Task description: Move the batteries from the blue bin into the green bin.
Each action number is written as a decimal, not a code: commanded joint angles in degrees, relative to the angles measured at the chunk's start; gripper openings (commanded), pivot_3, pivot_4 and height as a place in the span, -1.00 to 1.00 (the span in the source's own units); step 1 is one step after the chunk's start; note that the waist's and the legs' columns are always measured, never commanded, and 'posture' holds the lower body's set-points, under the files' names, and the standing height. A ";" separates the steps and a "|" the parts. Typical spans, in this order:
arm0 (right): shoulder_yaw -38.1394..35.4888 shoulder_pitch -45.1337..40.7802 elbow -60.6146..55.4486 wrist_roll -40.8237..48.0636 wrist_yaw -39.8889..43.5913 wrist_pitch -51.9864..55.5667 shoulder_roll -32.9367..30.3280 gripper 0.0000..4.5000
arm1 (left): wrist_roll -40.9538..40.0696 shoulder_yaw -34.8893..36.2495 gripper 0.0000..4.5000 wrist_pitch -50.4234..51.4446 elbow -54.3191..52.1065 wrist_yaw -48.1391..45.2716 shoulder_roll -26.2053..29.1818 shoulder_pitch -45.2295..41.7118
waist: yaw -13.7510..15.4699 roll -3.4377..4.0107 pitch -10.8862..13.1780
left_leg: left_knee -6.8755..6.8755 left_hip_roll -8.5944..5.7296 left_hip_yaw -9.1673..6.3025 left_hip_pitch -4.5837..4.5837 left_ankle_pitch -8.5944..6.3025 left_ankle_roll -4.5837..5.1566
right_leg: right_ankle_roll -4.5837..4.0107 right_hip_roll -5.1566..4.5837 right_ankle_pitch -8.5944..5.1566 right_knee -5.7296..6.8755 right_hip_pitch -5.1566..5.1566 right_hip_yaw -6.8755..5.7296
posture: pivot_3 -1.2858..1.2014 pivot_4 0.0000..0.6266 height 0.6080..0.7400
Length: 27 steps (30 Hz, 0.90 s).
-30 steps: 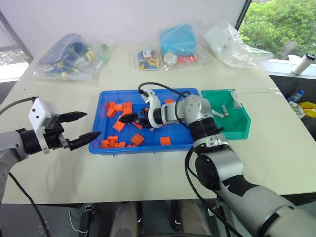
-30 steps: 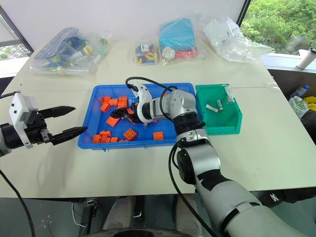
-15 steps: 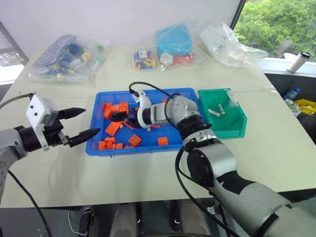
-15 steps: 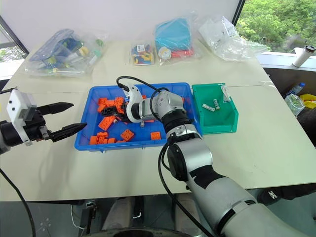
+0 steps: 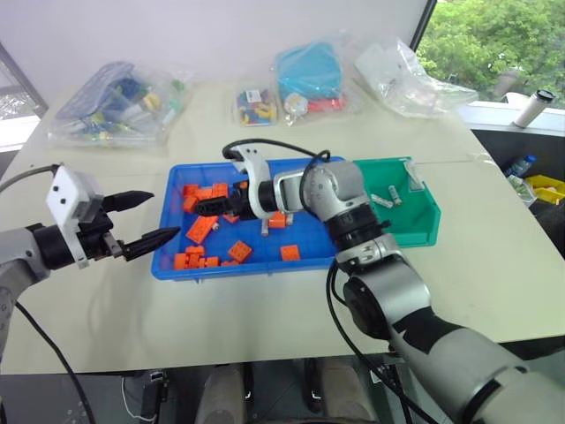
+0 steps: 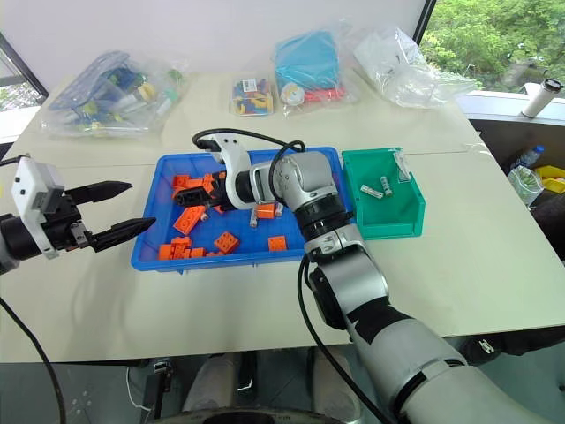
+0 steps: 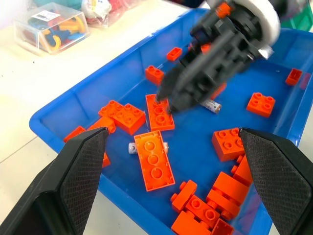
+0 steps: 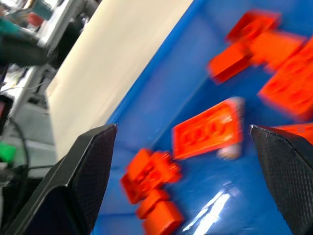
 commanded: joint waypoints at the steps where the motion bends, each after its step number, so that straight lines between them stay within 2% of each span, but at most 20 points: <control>1: -5.27 1.01 -2.72 3.10 -3.26 4.75 2.59 0.98 | -0.31 0.67 1.00 -0.13 0.17 -0.68 1.37 -1.13 | 0.09 -0.01 -0.01 | 0.00 0.00 -0.02 0.00 0.00 0.00 | 0.00 0.00 0.00 0.00 0.00 0.00 | 0.03 -0.52 0.94; 6: -9.79 2.38 1.12 3.36 -7.55 5.28 5.25 0.98 | -0.06 0.03 1.00 -0.25 0.60 -1.08 1.74 -1.60 | 0.08 -0.01 -0.01 | 0.00 0.02 -0.02 0.00 0.00 -0.01 | -0.01 -0.05 0.00 -0.01 0.01 -0.01 | 0.03 -0.52 0.94; 15: -16.69 -0.72 15.98 2.82 -12.83 -3.78 7.32 0.98 | 0.13 0.03 1.00 0.07 0.61 -1.01 2.38 -2.62 | -0.07 0.00 0.00 | -0.02 -0.01 0.00 0.02 0.00 -0.02 | 0.00 -0.01 0.00 -0.01 -0.01 -0.01 | 0.03 -0.52 0.94; 27: -15.72 -5.55 29.40 0.92 -10.29 -15.81 9.27 0.98 | -0.46 2.21 1.00 0.78 -1.81 0.41 2.32 -0.60 | -0.15 0.00 -0.01 | -0.02 0.02 -0.02 0.09 0.00 -0.02 | -0.03 -0.01 -0.01 -0.02 0.05 0.00 | 0.03 -0.52 0.94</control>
